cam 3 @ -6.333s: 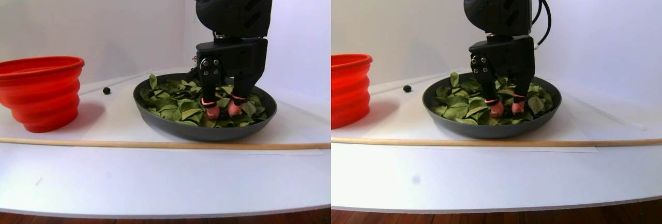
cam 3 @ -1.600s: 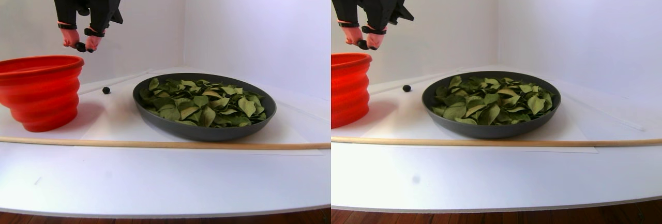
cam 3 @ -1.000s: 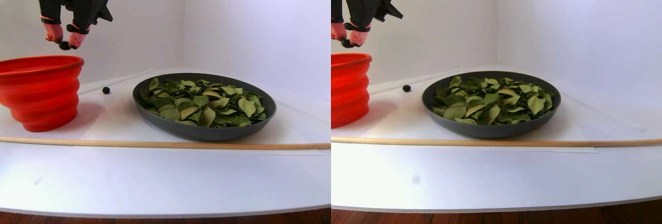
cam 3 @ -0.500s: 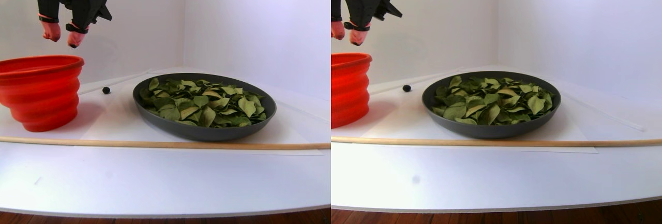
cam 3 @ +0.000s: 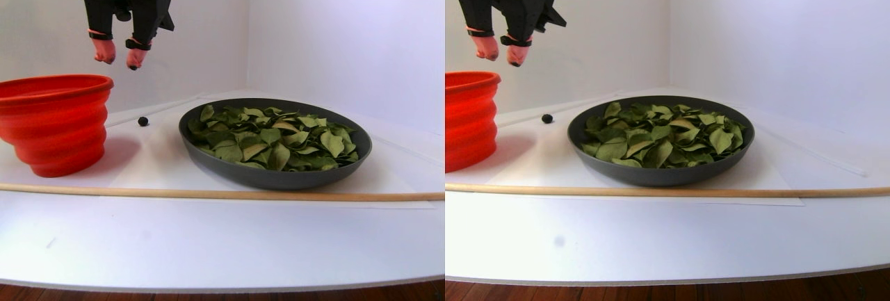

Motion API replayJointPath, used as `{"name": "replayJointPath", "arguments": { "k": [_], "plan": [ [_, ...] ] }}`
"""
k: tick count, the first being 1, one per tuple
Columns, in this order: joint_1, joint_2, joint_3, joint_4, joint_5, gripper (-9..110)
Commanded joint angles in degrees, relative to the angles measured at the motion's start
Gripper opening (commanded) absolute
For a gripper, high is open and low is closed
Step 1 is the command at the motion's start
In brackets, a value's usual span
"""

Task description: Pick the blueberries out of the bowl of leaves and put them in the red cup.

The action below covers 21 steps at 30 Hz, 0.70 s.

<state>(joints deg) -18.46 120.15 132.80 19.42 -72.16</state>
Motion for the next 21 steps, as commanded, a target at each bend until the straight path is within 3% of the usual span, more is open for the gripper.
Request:
{"name": "replayJointPath", "arguments": {
  "k": [1, 21],
  "plan": [
    [1.3, 6.0, -0.7, 0.8, -1.1, 15],
    [9.8, 8.3, -0.3, 2.1, -6.9, 16]
  ]
}}
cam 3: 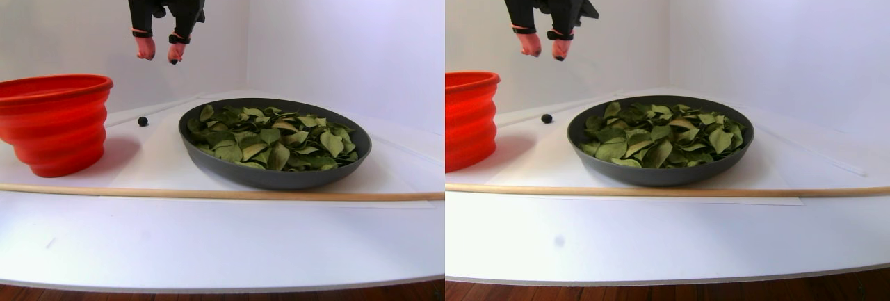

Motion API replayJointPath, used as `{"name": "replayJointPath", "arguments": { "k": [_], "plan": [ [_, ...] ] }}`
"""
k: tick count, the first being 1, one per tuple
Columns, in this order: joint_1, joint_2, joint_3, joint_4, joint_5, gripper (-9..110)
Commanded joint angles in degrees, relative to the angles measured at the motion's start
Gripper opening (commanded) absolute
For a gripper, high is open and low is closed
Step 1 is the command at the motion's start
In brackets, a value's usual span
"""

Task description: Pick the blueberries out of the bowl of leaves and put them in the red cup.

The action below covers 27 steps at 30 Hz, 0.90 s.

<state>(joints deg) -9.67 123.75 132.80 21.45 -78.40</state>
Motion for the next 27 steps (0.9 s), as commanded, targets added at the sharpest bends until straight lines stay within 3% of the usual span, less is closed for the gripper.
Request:
{"name": "replayJointPath", "arguments": {
  "k": [1, 27],
  "plan": [
    [1.4, 4.7, -0.3, 0.1, -1.0, 16],
    [11.9, 1.4, -2.6, 0.3, -8.7, 16]
  ]
}}
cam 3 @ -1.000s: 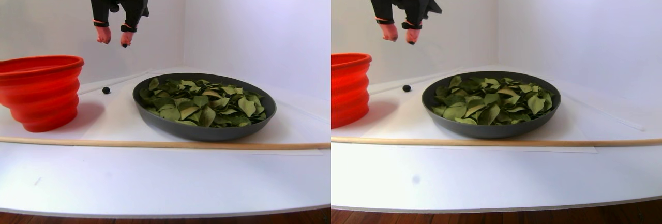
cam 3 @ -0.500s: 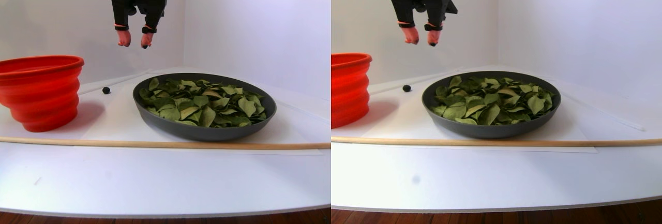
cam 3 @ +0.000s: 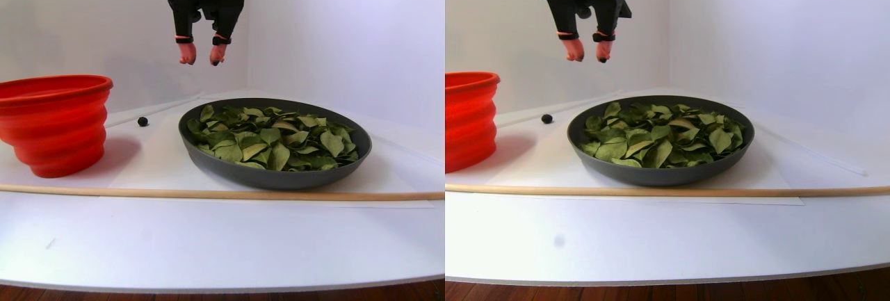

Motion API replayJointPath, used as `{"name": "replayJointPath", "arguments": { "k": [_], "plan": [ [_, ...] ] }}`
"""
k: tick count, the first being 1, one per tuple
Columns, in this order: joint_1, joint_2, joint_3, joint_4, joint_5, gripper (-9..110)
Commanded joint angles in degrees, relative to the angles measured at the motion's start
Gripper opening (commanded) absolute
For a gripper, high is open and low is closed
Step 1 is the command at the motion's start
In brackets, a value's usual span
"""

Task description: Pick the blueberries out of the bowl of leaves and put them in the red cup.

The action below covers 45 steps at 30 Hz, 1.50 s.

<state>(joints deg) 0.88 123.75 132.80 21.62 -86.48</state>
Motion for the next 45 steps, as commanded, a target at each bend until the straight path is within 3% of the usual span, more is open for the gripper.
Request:
{"name": "replayJointPath", "arguments": {
  "k": [1, 45],
  "plan": [
    [1.9, 1.3, -2.8, 0.1, -0.9, 16],
    [20.5, -6.2, -4.6, -9.7, -13.9, 15]
  ]
}}
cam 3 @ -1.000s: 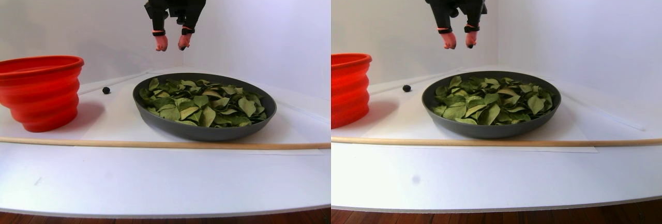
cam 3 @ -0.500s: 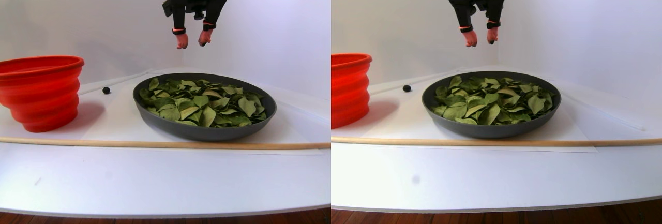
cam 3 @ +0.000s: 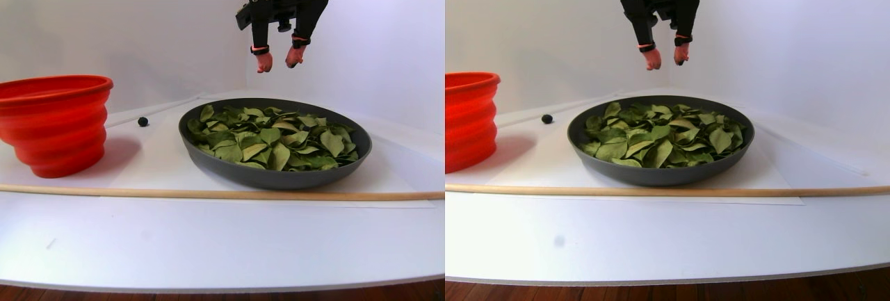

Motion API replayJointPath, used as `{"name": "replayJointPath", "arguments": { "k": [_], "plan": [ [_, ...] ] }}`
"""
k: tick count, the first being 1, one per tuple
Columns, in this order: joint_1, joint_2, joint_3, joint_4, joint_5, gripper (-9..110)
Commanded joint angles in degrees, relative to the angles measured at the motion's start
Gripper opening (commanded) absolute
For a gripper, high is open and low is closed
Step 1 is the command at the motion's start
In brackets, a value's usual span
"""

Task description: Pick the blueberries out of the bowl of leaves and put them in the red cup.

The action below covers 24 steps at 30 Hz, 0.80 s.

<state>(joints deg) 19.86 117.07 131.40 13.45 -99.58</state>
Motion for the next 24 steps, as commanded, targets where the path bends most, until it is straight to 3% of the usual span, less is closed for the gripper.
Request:
{"name": "replayJointPath", "arguments": {
  "k": [1, 24],
  "plan": [
    [1.8, 0.3, -3.2, -2.0, -0.9, 15],
    [6.5, -8.6, -5.4, -9.9, -0.6, 15]
  ]
}}
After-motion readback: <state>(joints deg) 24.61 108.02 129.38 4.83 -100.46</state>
